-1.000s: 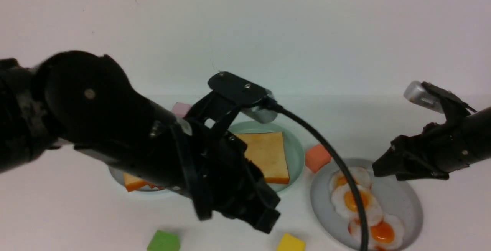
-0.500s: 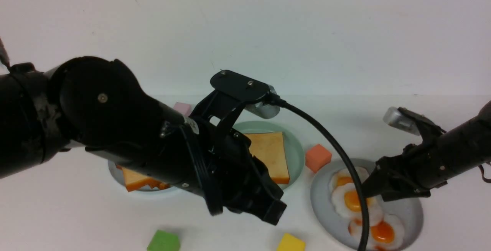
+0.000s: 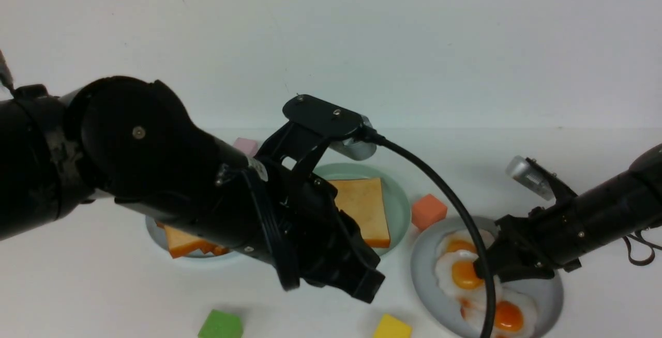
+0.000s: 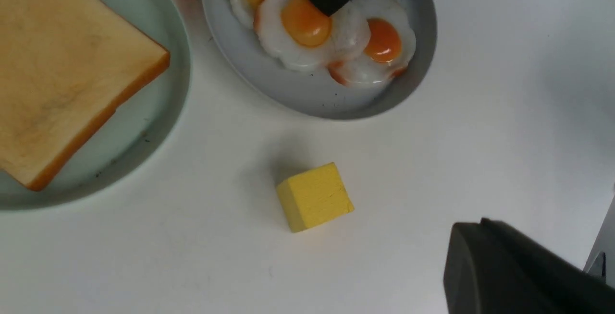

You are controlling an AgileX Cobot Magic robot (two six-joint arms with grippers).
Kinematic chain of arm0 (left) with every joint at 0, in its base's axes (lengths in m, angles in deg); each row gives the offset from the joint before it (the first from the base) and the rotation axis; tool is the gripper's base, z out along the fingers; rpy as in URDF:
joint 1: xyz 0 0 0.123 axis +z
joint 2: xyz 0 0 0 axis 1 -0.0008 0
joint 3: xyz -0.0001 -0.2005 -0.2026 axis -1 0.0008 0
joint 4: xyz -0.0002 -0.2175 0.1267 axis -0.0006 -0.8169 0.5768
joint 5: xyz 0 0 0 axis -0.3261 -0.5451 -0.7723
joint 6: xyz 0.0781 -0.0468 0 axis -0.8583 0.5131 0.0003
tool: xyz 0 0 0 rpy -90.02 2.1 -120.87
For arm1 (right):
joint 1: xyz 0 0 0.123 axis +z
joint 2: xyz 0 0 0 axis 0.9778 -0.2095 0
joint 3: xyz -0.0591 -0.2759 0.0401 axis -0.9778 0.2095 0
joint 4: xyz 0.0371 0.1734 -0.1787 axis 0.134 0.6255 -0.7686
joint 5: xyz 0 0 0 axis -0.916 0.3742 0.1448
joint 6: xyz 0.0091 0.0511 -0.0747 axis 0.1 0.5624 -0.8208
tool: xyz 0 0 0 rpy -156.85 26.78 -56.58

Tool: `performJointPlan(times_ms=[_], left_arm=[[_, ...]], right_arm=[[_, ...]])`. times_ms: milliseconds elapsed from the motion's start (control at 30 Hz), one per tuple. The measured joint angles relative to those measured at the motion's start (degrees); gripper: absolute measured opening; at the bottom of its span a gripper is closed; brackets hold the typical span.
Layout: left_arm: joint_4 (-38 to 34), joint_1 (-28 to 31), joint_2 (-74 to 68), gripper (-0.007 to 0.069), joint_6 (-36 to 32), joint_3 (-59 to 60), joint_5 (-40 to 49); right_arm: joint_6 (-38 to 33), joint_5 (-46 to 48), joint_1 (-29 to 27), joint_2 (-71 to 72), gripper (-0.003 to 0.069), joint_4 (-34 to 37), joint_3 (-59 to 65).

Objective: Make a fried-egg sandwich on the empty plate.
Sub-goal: Use the right arm to grab a fried egg, then use the right arm to place the fried egg on the slice of bread in the middle

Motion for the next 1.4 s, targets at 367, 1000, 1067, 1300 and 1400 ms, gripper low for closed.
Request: performJointPlan(times_ms=[367, 1000, 1067, 1300, 1400], left_arm=[[0.5, 0.0, 0.0, -0.0013, 0.3, 0.0, 1.2], [3.4, 10.9, 0.0, -0.0013, 8.6, 0.0, 8.9], [3.5, 13.6, 0.2, -0.0013, 9.5, 0.0, 10.2], [3.8, 17.3, 4.7, -0.0013, 10.9, 2.5, 9.1], [3.9, 17.5, 6.9, -0.0013, 11.3, 4.9, 7.6]], right_arm=[[0.2, 0.6, 0.0, 0.0, 0.0081, -0.6, 0.0], [4.3, 3.3, 0.1, 9.7, 0.008, -1.5, -0.2], [4.3, 5.0, 0.4, 9.8, 0.008, 0.6, -2.2], [6.4, 5.5, 8.7, 8.4, 0.008, 1.6, -13.2], [9.2, 4.9, 12.7, 4.6, 0.008, 2.2, -19.5]])
